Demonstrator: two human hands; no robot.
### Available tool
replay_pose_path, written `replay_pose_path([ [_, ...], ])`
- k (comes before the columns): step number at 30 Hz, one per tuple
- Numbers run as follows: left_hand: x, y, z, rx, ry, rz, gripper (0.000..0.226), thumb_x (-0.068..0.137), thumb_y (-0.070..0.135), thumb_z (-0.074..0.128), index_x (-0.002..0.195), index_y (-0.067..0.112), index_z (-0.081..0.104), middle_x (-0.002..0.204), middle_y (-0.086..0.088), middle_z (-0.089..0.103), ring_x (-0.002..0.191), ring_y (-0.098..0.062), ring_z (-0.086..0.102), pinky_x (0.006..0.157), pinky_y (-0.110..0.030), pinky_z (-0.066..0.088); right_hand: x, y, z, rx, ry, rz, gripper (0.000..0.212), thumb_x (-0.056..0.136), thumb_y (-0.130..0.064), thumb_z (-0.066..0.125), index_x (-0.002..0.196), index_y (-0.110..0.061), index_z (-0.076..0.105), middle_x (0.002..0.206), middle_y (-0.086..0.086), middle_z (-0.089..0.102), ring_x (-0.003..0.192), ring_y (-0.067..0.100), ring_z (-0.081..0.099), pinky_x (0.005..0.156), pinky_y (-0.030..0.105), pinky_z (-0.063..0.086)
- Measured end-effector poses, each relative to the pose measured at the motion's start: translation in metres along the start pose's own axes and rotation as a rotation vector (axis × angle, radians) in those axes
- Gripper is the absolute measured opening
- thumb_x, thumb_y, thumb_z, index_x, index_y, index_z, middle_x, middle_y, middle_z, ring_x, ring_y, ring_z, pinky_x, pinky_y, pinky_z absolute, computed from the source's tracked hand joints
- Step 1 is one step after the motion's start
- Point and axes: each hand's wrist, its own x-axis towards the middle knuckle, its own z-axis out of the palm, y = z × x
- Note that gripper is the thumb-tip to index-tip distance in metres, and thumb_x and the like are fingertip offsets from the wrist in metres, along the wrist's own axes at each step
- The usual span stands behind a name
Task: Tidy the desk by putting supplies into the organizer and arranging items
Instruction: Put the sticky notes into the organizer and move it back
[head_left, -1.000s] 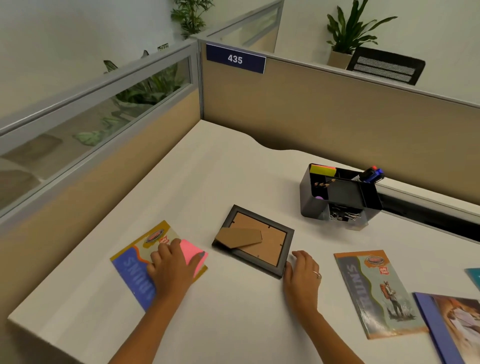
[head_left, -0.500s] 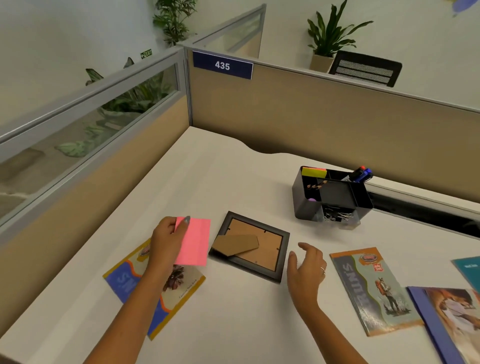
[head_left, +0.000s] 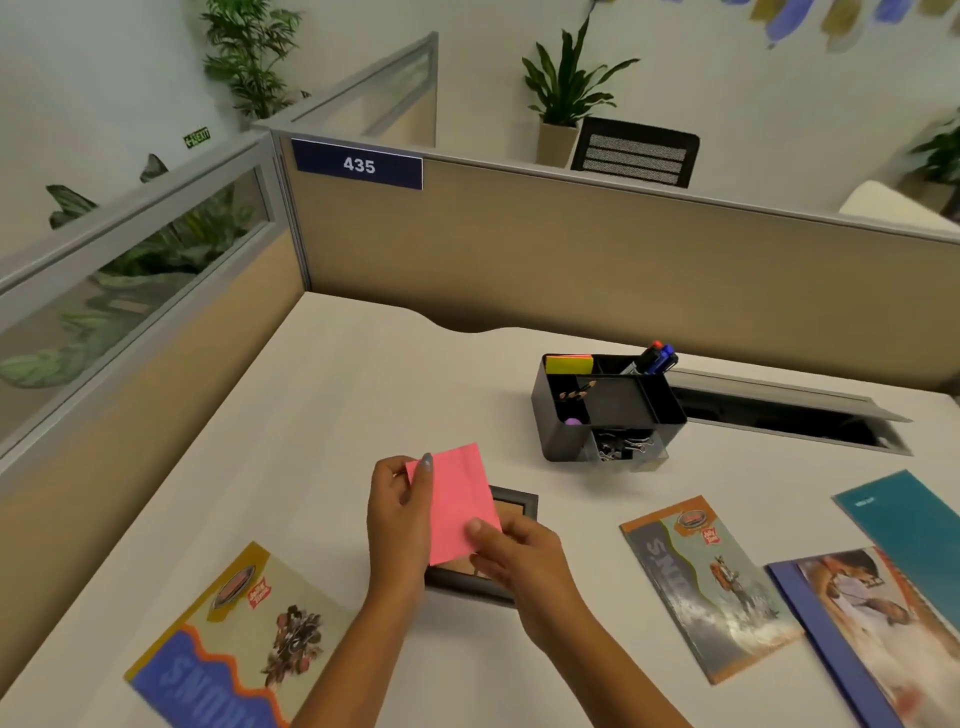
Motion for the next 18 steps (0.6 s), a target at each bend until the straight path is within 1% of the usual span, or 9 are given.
replay_pose_path([
  [3,-0.001,-0.007,0.012,0.010,-0.004,0.012,0.025,0.089,0.042,0.056,0.089,0.017,0.053,0.088,-0.002,0.063,0.079,-0.018,0.058,0.065,-0.028,0.045,0.008,-0.006,-0.018,0.069,0.079,-0.004,0.021,0.083,-0.018,0.067,0.097,-0.003,0.065,0.098,0.013,0.071,0.089,0.024,0.070,0.073,0.029,0.055],
  [6,0.000,-0.013,0.027,0.049,-0.026,0.009,0.029,0.083,0.044,0.059,0.083,0.015,0.056,0.077,-0.001,0.061,0.071,-0.016,0.056,0.066,-0.026,0.045,0.017,-0.021,-0.038,0.058,0.116,-0.025,0.020,0.088,-0.023,0.061,0.103,-0.010,0.064,0.101,0.013,0.069,0.089,0.027,0.069,0.067,0.033,0.057],
  [9,0.001,-0.019,0.046,0.029,-0.049,-0.006,0.029,0.083,0.037,0.062,0.083,0.008,0.055,0.071,-0.007,0.062,0.060,-0.013,0.060,0.061,-0.023,0.047,0.028,-0.036,-0.059,-0.016,0.066,0.011,0.024,0.093,-0.033,0.053,0.110,-0.018,0.059,0.107,0.012,0.066,0.087,0.032,0.069,0.065,0.040,0.058],
  [11,0.006,-0.022,0.061,0.002,-0.057,-0.015,0.028,0.084,0.031,0.064,0.085,0.006,0.052,0.076,-0.013,0.065,0.058,-0.014,0.065,0.056,-0.019,0.049,0.036,-0.046,-0.073,-0.036,0.007,0.043,0.025,0.093,-0.030,0.053,0.116,-0.022,0.053,0.109,0.011,0.064,0.086,0.030,0.070,0.065,0.042,0.059],
  [12,0.009,-0.023,0.069,-0.008,-0.061,-0.016,0.029,0.083,0.031,0.064,0.086,0.006,0.051,0.079,-0.015,0.066,0.060,-0.016,0.066,0.056,-0.021,0.049,0.039,-0.051,-0.080,-0.052,-0.018,0.047,0.026,0.092,-0.025,0.056,0.118,-0.023,0.051,0.110,0.011,0.064,0.088,0.028,0.070,0.066,0.042,0.059],
  [14,0.014,-0.022,0.085,-0.028,-0.076,-0.018,0.030,0.083,0.031,0.065,0.087,0.007,0.048,0.081,-0.017,0.067,0.063,-0.021,0.068,0.057,-0.027,0.050,0.049,-0.063,-0.091,-0.105,-0.034,0.013,0.033,0.090,-0.012,0.058,0.119,-0.023,0.047,0.111,0.009,0.063,0.092,0.028,0.068,0.069,0.039,0.059],
  [15,0.017,-0.020,0.093,-0.049,-0.089,-0.019,0.029,0.084,0.029,0.064,0.088,0.007,0.046,0.079,-0.016,0.067,0.063,-0.024,0.069,0.057,-0.027,0.050,0.054,-0.069,-0.096,-0.144,-0.017,-0.028,0.033,0.090,-0.007,0.057,0.119,-0.021,0.047,0.112,0.007,0.063,0.091,0.026,0.068,0.070,0.036,0.059],
  [16,0.020,-0.019,0.101,-0.069,-0.103,-0.014,0.029,0.085,0.029,0.063,0.089,0.007,0.044,0.076,-0.013,0.066,0.062,-0.026,0.069,0.055,-0.025,0.049,0.060,-0.078,-0.101,-0.184,0.016,-0.079,0.031,0.090,-0.006,0.056,0.117,-0.019,0.048,0.111,0.006,0.063,0.088,0.024,0.069,0.069,0.032,0.058],
  [18,0.028,-0.017,0.116,-0.061,-0.122,0.008,0.028,0.088,0.032,0.058,0.090,0.010,0.042,0.074,-0.010,0.063,0.061,-0.027,0.067,0.054,-0.025,0.048,0.075,-0.100,-0.110,-0.251,0.102,-0.188,0.020,0.090,-0.009,0.057,0.109,-0.015,0.055,0.105,0.006,0.066,0.083,0.021,0.070,0.066,0.024,0.056],
])
